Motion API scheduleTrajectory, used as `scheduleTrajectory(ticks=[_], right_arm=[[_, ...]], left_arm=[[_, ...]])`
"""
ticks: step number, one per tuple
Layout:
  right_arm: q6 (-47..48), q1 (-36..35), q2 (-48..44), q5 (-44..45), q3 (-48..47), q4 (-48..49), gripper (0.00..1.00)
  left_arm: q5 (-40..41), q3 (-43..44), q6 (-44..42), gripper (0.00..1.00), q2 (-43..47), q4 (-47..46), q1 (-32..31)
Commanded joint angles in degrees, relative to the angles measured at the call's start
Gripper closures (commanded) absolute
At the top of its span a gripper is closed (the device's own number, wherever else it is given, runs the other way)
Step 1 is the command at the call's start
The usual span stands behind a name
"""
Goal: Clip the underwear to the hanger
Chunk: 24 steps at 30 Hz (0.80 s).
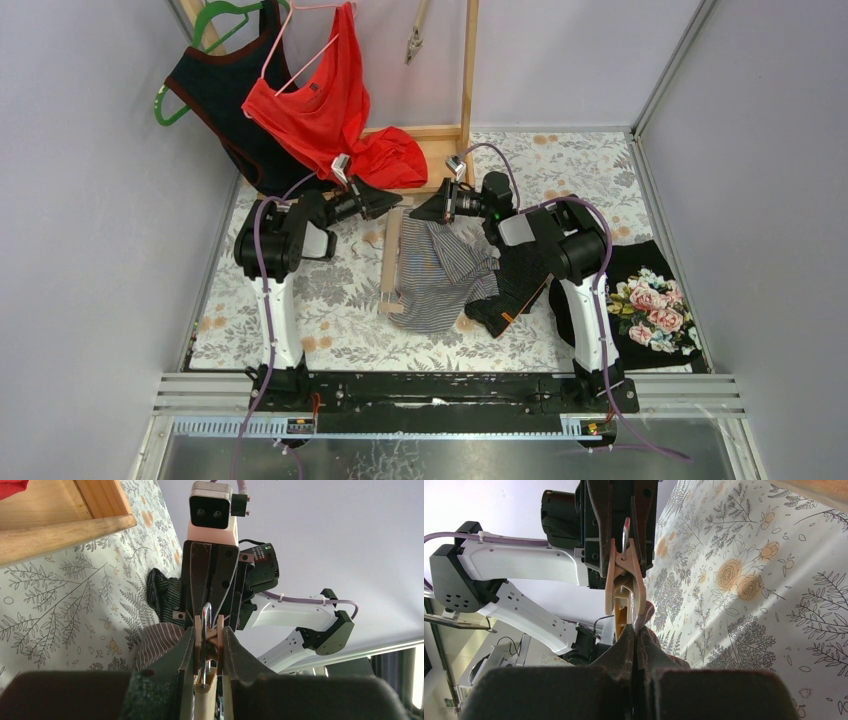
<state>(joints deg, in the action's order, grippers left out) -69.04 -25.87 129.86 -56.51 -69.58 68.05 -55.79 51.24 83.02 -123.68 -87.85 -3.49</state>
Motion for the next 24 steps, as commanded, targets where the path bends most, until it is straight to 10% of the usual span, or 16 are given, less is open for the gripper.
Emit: scheduleTrajectory(ticks=[1,24], right_arm=[[-0.37,0.55,-0.63,-1.03,-2.16,3.83,1.0],[-1.22,1.92,-1.92,-1.78,-1.88,5.6,1.0]], left_arm=[[-1.38,-1.06,-1.13,1.0,1.9,-4.6,-0.32],[-1.46,-1.38,-1.64,1.0,-0.34,-4.52,-0.81]])
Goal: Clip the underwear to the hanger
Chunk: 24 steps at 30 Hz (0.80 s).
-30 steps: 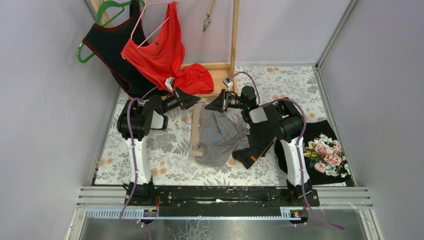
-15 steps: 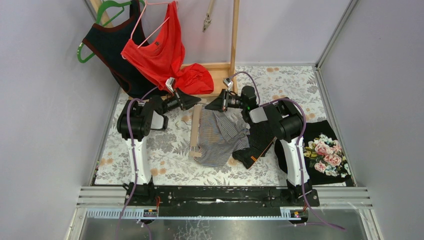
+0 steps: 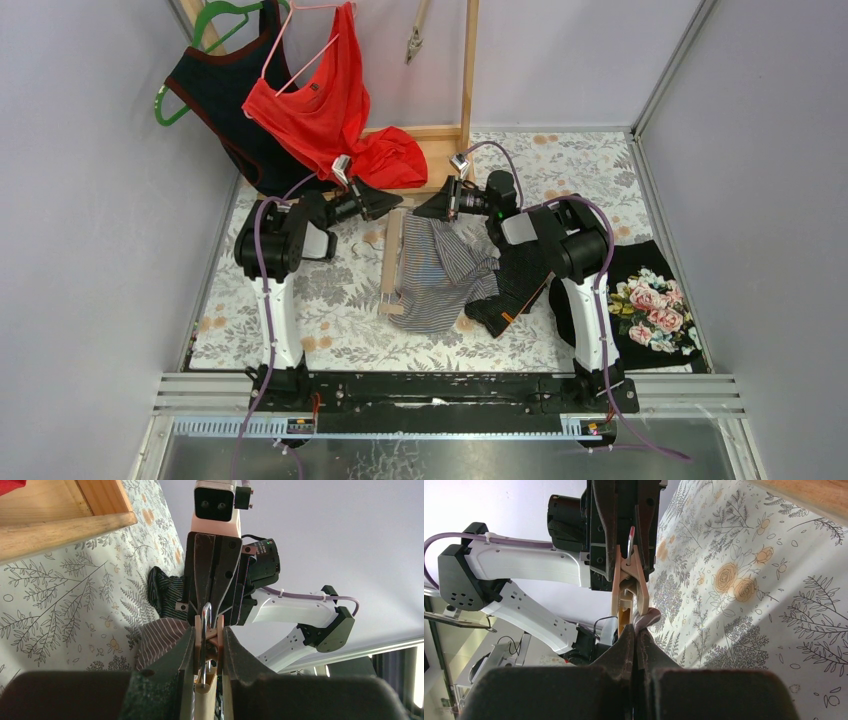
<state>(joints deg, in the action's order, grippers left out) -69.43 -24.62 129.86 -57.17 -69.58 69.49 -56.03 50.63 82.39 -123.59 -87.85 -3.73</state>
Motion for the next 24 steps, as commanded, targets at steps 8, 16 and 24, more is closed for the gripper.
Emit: scheduleTrajectory(ticks=[8,16,24], right_arm=[[-1.95,0.63,-2.16,-1.86,-1.1,6.18,1.0],[-3.65,0.63,-1.38,-2.19,-0.92,8.58,1.0],[-4.91,0.59,-0.96,-2.64,-0.15,10.8,1.0]], left_arm=[[-0.78,1.2,-0.07,1.0,-3.03,-4.52,-0.75],[-1.01,2.77,0.78,1.0,-3.76,-4.52,-0.78],[-1.46,4.73,3.5,1.0,-6.11,-4.6,-0.81]])
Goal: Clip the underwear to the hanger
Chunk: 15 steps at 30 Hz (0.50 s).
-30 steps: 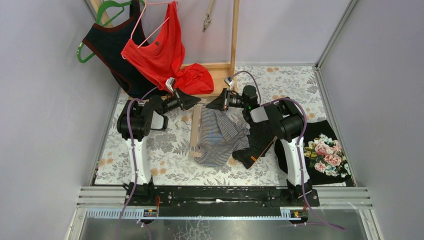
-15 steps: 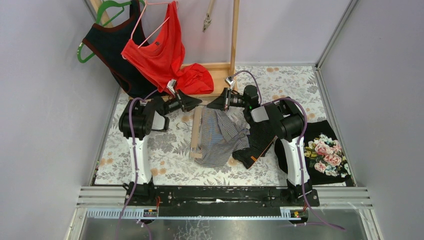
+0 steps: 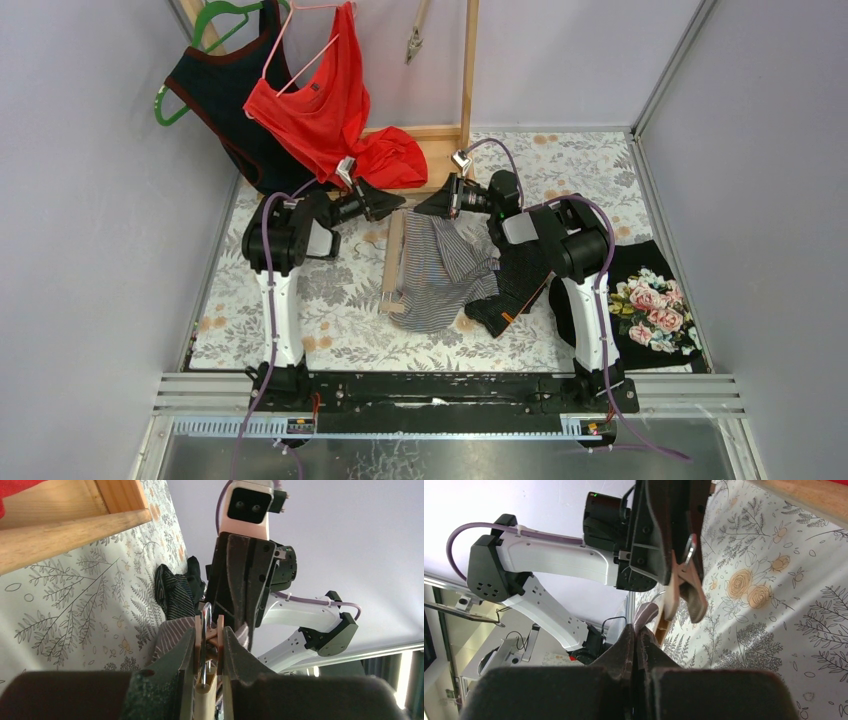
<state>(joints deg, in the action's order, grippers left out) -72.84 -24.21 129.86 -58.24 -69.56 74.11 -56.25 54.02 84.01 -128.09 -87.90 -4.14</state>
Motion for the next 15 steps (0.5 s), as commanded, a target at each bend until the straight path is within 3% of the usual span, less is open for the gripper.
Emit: scheduleTrajectory(ticks=[1,15], right_arm=[[-1.52,0.21,-0.79,-1.68,-0.06,6.22,1.0],[-1.52,0.26,1.44,-2.4,0.73,7.27,1.0]], left_arm=[[-1.21,1.43,2.19,1.0,-1.82,-4.56,-0.35],[-1.89,2.69,4.67,1.0,0.0,-4.58,-0.43]])
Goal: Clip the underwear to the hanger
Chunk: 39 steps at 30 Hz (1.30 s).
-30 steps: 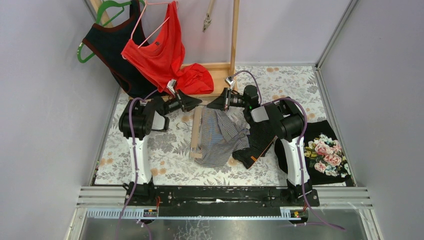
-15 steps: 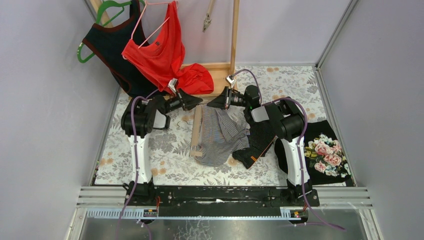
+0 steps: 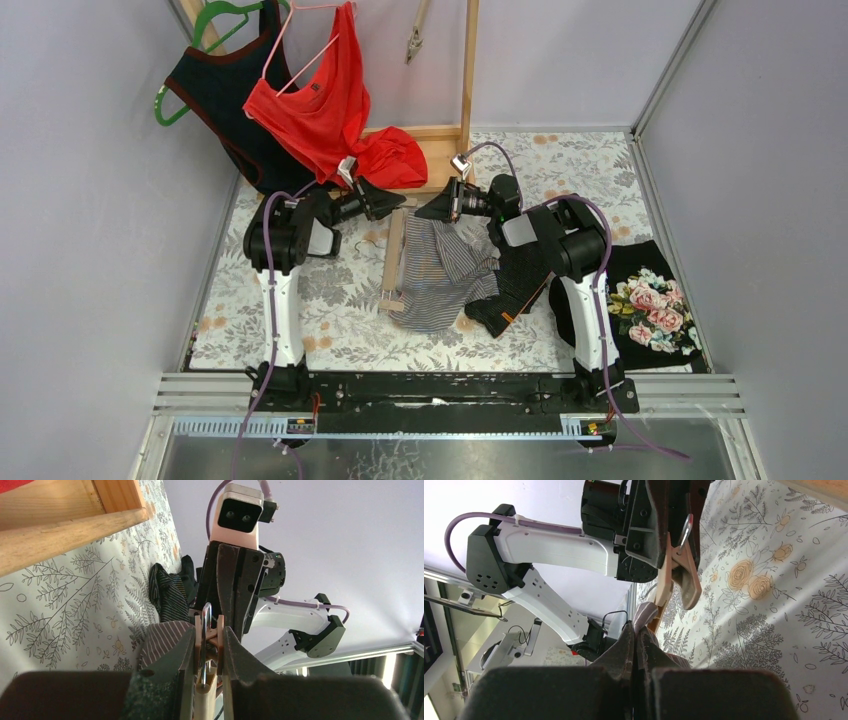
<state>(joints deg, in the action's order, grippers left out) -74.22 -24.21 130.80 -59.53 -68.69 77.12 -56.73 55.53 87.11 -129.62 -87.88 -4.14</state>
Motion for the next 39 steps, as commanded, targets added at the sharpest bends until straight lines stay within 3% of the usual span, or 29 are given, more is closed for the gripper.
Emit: scheduleTrajectory(ticks=[1,39], right_arm=[[-0.14,0.23,0.58,-1.12,-0.3,4.13,1.0],[1.59,1.76,1.17,-1.56,-1.88,2.07,1.0]], left_arm=[[-1.48,1.02,1.57,1.0,1.87,-4.59,-0.49],[-3.23,-4.91,-0.65,1.0,5.77,-4.66,-1.05]])
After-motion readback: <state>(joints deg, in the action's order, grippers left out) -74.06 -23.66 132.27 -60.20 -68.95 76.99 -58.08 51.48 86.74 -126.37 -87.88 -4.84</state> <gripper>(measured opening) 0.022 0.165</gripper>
